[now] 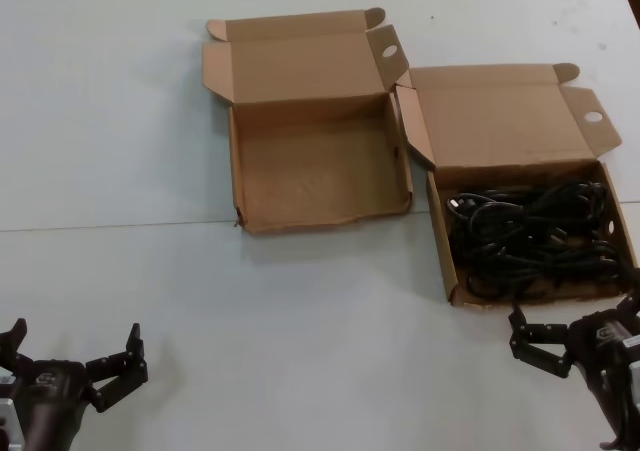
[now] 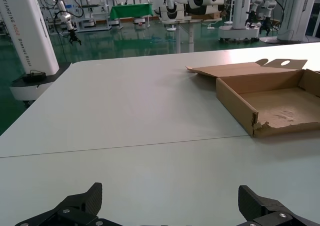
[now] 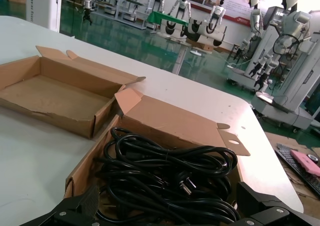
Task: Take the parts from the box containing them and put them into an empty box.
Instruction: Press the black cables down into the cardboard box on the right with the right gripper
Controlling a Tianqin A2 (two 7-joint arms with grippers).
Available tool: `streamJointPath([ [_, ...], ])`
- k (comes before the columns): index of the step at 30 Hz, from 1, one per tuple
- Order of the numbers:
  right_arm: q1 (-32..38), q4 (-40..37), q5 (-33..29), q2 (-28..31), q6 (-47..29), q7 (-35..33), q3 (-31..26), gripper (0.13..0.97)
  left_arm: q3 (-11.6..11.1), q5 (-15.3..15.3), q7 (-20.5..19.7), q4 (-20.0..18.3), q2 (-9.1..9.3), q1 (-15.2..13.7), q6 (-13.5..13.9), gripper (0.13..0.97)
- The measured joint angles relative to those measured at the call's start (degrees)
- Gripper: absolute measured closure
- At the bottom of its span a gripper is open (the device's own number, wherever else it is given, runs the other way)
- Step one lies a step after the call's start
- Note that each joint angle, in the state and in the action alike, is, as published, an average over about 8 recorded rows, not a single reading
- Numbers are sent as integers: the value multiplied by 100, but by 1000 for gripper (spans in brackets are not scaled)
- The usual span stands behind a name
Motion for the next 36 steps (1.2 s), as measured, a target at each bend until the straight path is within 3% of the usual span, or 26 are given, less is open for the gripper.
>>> streamJointPath([
  [11,0,0,0,0,0,0,0,129,0,0,0,0,0,0,0,136],
  [20,0,0,0,0,0,0,0,129,0,0,0,0,0,0,0,196],
  [28,0,1,-62,-177,-170,0,166,129,0,0,0,0,0,0,0,323],
  [32,-11,27,-123,-300,-296,0,306,129,0,0,0,0,0,0,0,323],
  [36,-35,111,-201,-296,-318,0,362,129,0,0,0,0,0,0,0,418],
])
